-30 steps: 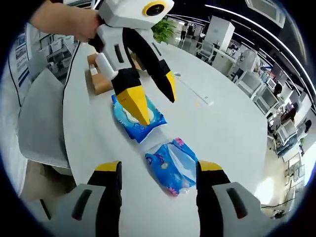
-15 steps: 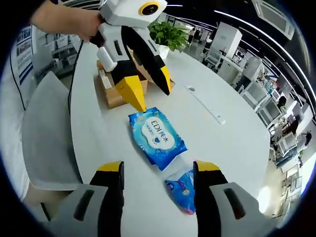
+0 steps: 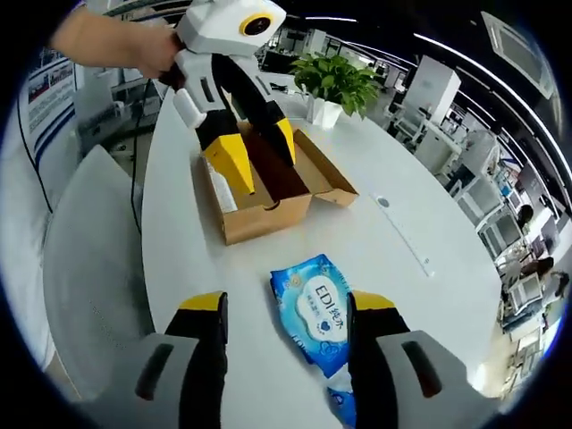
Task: Operate the shoe box by opening the lid, removing the specified soft item, and placing it in the target area until the item is outside and the box remains undamaged.
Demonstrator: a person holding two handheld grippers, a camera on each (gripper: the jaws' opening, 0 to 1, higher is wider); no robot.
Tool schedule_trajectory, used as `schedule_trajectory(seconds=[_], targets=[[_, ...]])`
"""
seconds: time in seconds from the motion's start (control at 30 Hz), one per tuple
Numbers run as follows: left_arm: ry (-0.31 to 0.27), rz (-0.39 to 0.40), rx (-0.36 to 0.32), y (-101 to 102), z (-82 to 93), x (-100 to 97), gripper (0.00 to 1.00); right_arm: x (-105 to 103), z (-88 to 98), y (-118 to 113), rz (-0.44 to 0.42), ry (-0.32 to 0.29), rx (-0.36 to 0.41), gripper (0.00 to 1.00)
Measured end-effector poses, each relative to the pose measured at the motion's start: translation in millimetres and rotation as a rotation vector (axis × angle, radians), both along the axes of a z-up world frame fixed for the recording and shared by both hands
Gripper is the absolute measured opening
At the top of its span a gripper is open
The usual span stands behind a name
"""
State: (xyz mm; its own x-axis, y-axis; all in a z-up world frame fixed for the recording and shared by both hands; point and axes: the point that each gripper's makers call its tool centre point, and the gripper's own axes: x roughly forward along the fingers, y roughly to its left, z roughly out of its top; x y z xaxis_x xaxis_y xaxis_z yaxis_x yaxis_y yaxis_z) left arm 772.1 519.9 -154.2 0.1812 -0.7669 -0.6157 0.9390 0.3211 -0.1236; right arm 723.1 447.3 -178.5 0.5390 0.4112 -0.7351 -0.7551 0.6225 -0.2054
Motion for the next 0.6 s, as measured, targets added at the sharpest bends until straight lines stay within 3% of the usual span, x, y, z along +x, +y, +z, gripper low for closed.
schedule_trajectory(seconds=[0.23,0.4,0.6], targets=[[0.007,0.047,0.001,53,-2.4,11.5,0.38,13,-0.3,42,0.044,0.006,-0.009,0.47],[0.024,0.086,0.023,92,-17.5,26.3,0.37,25,-2.4,71,0.064,0.010,-0.010,0.46],[0.038,0.111,0.034,123,-26.5,30.5,0.37,35,-7.7,97,0.091,0.020,-0.017,0.45]])
